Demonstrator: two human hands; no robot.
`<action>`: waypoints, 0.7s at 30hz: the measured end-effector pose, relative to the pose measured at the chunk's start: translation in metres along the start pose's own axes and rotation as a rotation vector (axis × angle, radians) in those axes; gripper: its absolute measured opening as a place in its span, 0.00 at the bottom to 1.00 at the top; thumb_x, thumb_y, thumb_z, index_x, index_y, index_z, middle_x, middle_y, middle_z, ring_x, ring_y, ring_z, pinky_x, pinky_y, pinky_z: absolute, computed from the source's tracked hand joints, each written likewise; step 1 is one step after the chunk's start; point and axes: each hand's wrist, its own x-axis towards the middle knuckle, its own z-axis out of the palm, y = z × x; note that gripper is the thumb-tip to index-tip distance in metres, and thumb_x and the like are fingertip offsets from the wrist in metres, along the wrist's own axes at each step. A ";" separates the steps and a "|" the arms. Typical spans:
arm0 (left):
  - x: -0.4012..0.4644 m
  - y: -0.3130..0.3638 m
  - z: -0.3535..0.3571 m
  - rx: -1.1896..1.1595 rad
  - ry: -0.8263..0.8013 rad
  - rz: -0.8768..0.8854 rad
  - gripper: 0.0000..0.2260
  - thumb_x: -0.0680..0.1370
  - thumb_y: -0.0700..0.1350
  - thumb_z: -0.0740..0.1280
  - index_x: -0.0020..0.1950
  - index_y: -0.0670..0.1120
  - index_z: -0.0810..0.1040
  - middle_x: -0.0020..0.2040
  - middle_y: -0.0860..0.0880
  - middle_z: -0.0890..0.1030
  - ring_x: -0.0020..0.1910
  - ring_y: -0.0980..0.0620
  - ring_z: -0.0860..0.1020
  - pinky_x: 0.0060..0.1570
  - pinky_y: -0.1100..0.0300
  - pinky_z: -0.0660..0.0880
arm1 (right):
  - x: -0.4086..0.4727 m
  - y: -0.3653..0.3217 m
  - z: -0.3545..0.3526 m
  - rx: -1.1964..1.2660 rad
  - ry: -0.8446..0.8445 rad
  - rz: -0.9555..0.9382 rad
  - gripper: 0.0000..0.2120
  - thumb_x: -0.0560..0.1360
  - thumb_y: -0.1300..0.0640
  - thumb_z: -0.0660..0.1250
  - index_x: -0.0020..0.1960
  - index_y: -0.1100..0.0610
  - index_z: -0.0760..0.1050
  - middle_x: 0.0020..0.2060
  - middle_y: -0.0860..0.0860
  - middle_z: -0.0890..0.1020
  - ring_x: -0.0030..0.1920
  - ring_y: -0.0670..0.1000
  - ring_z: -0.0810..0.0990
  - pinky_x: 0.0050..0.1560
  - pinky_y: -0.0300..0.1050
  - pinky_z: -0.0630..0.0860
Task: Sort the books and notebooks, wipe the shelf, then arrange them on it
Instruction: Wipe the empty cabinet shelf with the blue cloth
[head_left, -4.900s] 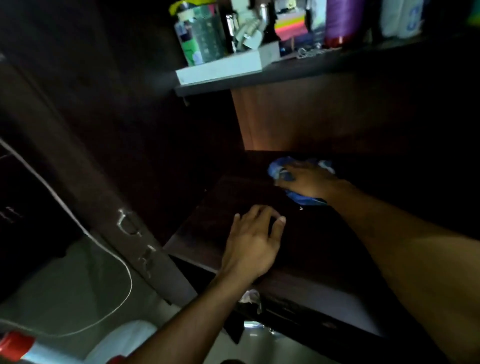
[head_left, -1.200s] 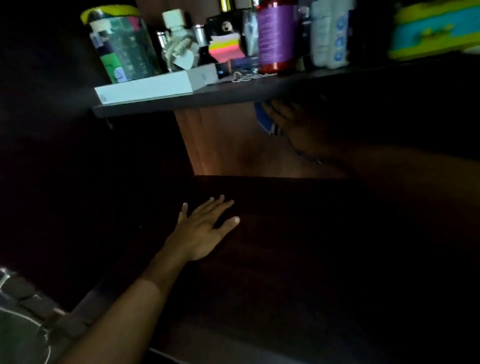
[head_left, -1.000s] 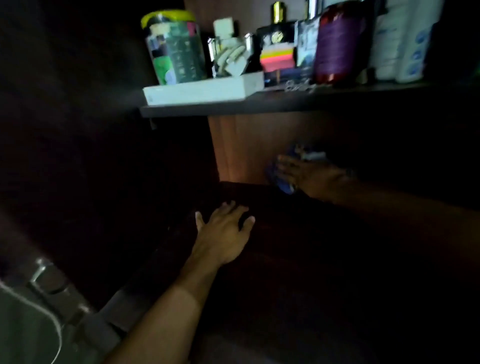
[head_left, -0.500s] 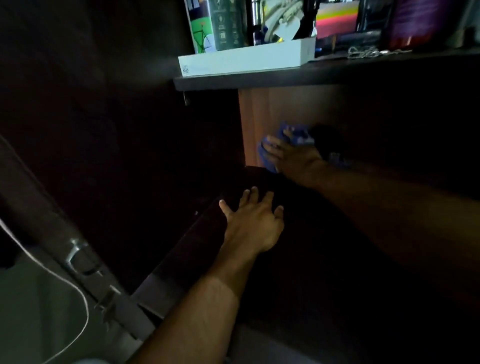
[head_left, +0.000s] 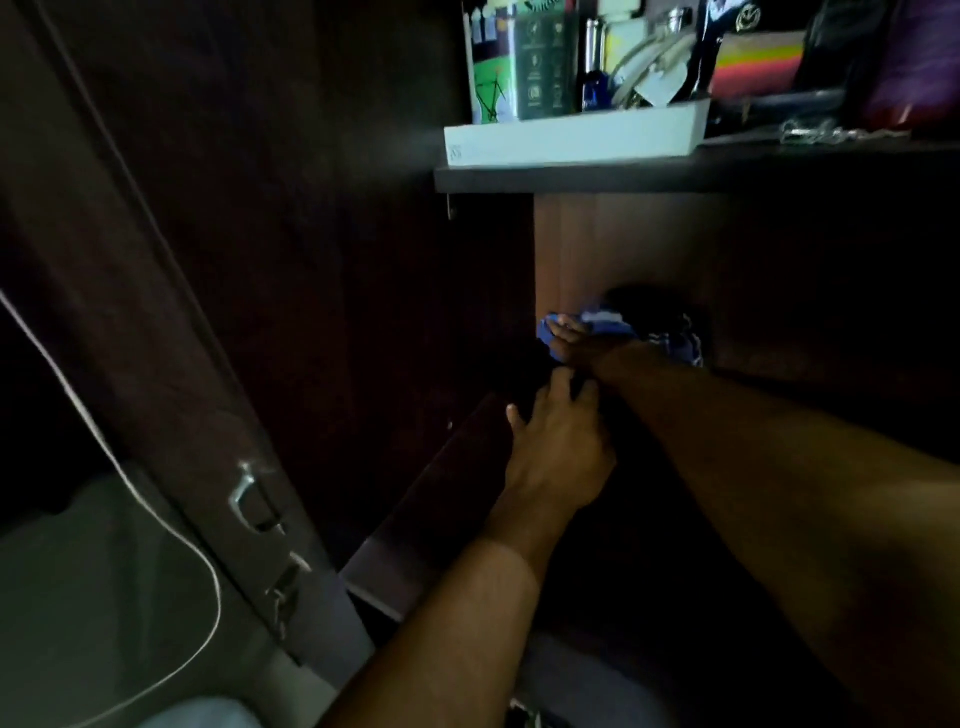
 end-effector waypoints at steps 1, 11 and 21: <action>-0.006 -0.004 -0.006 0.016 0.007 0.013 0.17 0.81 0.47 0.63 0.70 0.47 0.69 0.72 0.47 0.63 0.70 0.42 0.68 0.70 0.34 0.65 | 0.001 0.004 0.001 0.025 0.019 0.013 0.22 0.87 0.51 0.53 0.78 0.59 0.64 0.76 0.48 0.65 0.71 0.47 0.67 0.60 0.25 0.63; -0.108 -0.054 -0.135 0.783 0.637 0.246 0.19 0.76 0.47 0.68 0.67 0.46 0.80 0.76 0.44 0.71 0.81 0.43 0.59 0.73 0.25 0.41 | 0.005 -0.066 -0.040 1.228 0.373 0.305 0.14 0.83 0.44 0.57 0.56 0.51 0.76 0.45 0.47 0.79 0.38 0.44 0.77 0.33 0.35 0.72; -0.105 -0.108 -0.133 0.739 0.917 0.487 0.08 0.78 0.44 0.71 0.54 0.50 0.88 0.56 0.55 0.86 0.65 0.50 0.80 0.73 0.29 0.39 | -0.006 -0.139 0.030 1.354 0.455 0.311 0.28 0.82 0.39 0.52 0.78 0.51 0.63 0.73 0.55 0.71 0.70 0.58 0.71 0.74 0.59 0.65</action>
